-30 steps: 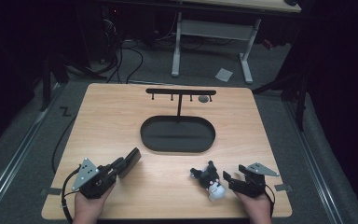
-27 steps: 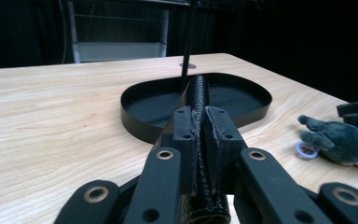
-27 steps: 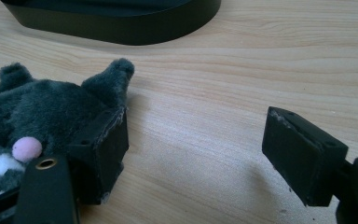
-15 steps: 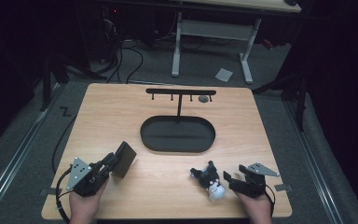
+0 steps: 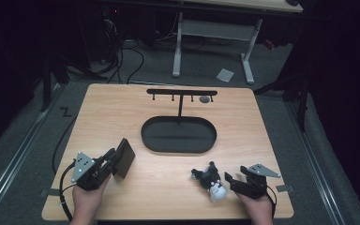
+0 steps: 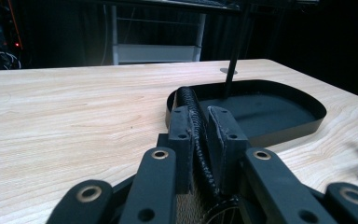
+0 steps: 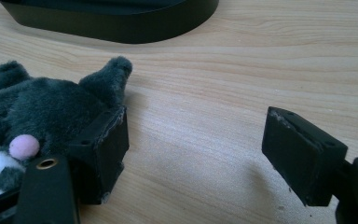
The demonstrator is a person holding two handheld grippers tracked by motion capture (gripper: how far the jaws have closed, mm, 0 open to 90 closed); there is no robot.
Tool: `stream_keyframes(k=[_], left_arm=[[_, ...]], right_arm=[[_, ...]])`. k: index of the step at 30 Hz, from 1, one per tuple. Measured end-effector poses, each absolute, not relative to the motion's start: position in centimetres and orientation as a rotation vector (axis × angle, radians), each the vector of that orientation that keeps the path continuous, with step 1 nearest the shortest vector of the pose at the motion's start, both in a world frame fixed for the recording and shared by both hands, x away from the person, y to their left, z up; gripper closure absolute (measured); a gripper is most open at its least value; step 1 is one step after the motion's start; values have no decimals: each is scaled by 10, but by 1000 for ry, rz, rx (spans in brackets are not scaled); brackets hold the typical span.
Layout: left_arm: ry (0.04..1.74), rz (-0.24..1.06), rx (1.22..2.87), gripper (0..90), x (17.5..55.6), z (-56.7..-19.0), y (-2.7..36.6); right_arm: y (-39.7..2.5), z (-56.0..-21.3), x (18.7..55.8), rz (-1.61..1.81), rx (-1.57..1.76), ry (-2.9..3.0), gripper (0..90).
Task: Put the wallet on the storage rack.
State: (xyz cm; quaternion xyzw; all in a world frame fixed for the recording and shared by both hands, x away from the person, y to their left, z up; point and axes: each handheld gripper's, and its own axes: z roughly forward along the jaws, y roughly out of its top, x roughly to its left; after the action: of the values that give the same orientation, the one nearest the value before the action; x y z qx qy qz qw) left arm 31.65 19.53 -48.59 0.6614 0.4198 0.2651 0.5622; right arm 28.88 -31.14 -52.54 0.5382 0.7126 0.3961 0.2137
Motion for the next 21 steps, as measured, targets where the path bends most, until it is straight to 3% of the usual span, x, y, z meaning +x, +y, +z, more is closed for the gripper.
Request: stream_keyframes(k=[15, 21], left_arm=[[985, 624, 1538, 685, 318, -487, 199], [970, 610, 1544, 568, 318, -486, 199]], right_arm=[[-311, -527, 289, 1088, 1495, 1982, 232], [-311, -527, 289, 1090, 1500, 1978, 233]])
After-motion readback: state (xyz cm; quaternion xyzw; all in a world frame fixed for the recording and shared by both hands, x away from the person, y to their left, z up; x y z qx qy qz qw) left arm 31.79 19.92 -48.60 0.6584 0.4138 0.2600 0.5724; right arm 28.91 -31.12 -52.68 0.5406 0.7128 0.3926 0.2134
